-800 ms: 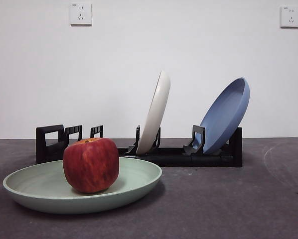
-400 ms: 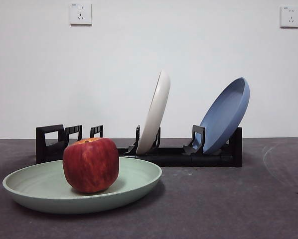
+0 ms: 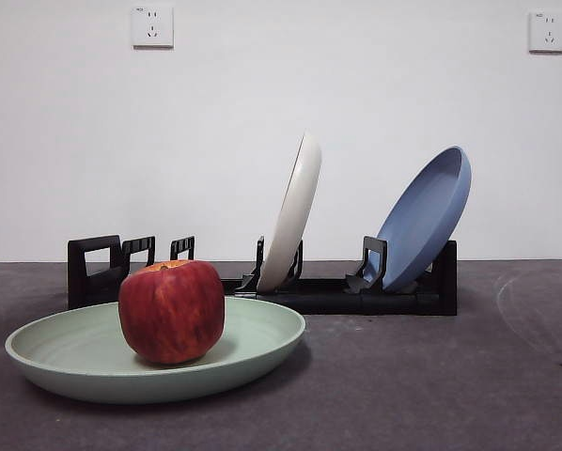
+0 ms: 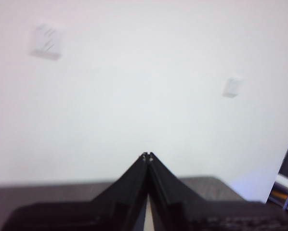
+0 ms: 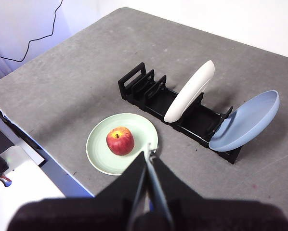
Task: Take the green plate from the plate rack,put the plate on the table,take the apple from the table,put the apple in the plate
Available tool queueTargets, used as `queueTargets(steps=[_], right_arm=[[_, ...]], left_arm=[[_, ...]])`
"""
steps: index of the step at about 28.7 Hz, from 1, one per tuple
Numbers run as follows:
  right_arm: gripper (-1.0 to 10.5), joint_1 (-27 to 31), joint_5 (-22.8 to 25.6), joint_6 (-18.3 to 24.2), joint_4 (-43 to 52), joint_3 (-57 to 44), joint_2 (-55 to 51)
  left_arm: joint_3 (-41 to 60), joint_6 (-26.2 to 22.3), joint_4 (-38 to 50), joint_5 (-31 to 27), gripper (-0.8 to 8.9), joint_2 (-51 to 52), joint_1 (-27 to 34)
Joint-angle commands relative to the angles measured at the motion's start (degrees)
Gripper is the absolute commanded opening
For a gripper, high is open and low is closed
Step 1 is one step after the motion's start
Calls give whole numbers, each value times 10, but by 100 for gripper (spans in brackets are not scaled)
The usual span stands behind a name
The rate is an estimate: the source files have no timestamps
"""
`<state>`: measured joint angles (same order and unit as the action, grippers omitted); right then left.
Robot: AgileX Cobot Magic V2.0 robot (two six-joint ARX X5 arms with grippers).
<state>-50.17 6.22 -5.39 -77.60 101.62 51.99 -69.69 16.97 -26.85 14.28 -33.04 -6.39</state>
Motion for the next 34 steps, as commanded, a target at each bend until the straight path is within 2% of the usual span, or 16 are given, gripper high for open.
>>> queueTargets(steps=[1, 7, 16, 23, 34], right_arm=[[-12, 0, 2, -6, -14, -2, 0], [-11, 0, 2, -6, -14, -2, 0], [-12, 0, 2, -6, -14, -2, 0], [-12, 0, 5, -6, -14, -2, 0], [-12, 0, 14, -6, -14, -2, 0]], left_arm=[[171, -29, 138, 11, -3, 71, 23], [393, -36, 203, 6, -3, 192, 64], [600, -37, 222, -61, -3, 327, 81], [646, -43, 225, -97, -3, 327, 81], [648, -56, 127, -161, -3, 327, 81]])
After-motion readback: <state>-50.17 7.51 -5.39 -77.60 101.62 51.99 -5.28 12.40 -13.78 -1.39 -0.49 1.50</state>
